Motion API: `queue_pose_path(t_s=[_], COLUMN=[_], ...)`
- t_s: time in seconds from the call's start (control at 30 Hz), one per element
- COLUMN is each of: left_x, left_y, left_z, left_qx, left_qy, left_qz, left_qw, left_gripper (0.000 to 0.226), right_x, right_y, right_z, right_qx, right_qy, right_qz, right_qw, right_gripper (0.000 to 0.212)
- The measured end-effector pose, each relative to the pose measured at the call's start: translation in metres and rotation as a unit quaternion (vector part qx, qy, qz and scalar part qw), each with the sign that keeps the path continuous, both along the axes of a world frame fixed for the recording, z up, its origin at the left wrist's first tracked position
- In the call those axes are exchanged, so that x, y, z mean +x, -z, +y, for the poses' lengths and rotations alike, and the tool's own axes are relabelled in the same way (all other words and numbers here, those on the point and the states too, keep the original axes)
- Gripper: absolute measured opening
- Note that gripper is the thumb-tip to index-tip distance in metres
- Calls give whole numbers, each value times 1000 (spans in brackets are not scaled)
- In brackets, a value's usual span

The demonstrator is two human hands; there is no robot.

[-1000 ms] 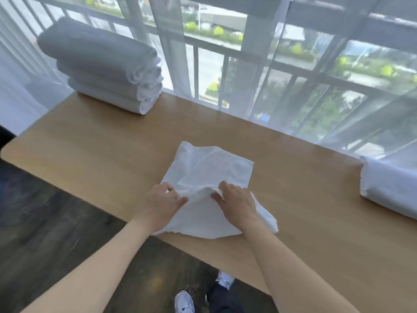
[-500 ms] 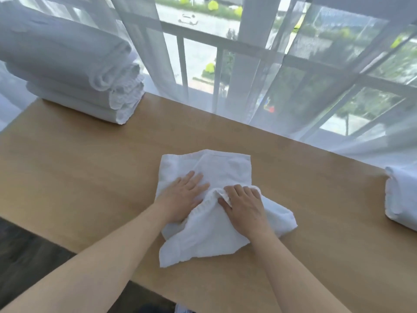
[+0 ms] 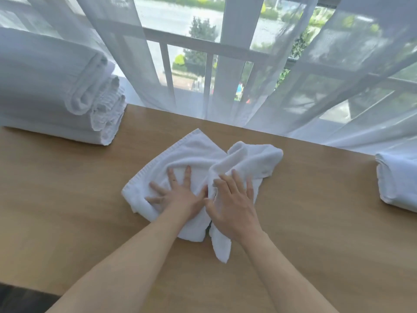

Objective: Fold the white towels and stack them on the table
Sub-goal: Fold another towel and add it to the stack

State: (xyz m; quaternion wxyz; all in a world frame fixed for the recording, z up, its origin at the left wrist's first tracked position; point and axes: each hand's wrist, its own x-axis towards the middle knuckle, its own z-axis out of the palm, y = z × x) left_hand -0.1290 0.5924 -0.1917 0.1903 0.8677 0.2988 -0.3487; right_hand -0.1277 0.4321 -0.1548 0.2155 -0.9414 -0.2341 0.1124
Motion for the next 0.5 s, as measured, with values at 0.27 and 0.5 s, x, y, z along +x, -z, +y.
queue_pose_path(t_s=[0.27, 0.5], left_x=[-51, -52], left_y=[14, 33], left_z=[71, 74], left_qx=[60, -95], left_qy=[86, 312], left_qz=[-40, -287], left_qw=[994, 901], left_gripper=[100, 67], right_x=[-45, -54], right_y=[28, 35], right_z=[60, 89], right_qx=[-50, 63], right_qy=[233, 345], right_qz=[149, 21], right_qw=[960, 936], right_gripper=[58, 30])
